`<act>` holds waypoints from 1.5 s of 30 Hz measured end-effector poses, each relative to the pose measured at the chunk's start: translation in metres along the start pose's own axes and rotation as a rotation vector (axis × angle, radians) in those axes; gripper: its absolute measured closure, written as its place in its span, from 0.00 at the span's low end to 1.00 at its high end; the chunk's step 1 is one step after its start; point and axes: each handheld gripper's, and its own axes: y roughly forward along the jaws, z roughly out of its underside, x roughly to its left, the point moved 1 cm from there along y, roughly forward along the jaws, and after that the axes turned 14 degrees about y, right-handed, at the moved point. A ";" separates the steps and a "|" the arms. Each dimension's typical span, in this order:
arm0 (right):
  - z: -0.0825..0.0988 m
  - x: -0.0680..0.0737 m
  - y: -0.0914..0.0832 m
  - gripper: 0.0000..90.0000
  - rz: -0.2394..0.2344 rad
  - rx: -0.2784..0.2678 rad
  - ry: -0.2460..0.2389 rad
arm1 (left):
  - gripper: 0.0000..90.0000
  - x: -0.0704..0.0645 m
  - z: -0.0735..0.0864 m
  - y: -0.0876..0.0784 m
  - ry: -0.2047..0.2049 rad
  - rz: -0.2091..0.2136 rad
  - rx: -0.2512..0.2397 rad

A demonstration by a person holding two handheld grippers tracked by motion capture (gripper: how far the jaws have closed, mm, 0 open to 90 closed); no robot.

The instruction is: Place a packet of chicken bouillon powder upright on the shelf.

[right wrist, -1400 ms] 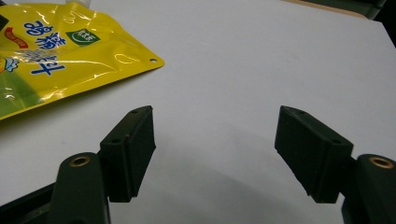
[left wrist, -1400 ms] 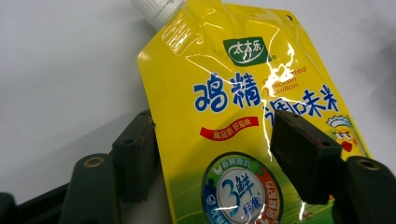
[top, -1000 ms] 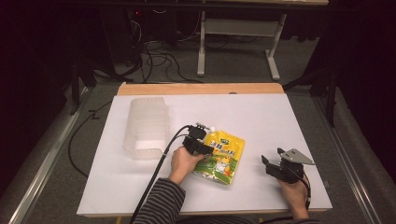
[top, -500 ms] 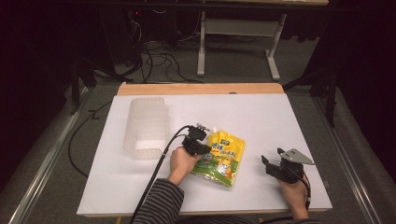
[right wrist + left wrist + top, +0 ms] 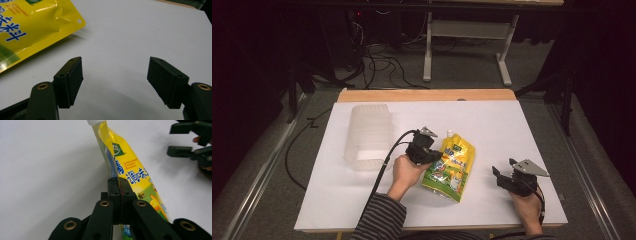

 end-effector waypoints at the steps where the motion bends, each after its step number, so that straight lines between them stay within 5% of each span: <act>1: 0.000 0.000 0.000 0.33 -0.001 0.001 -0.001 | 1.00 -0.001 -0.002 -0.003 0.007 0.012 -0.015; 14: 0.000 0.000 0.000 0.33 -0.001 0.000 -0.001 | 1.00 -0.011 -0.015 -0.036 0.086 -0.007 -0.075; 34: 0.000 0.000 0.001 0.33 -0.003 0.006 -0.009 | 1.00 -0.005 -0.015 -0.071 0.087 -0.046 -0.116; 45: 0.000 0.000 0.001 0.33 -0.001 0.005 -0.013 | 1.00 0.002 -0.010 -0.105 0.078 -0.093 -0.149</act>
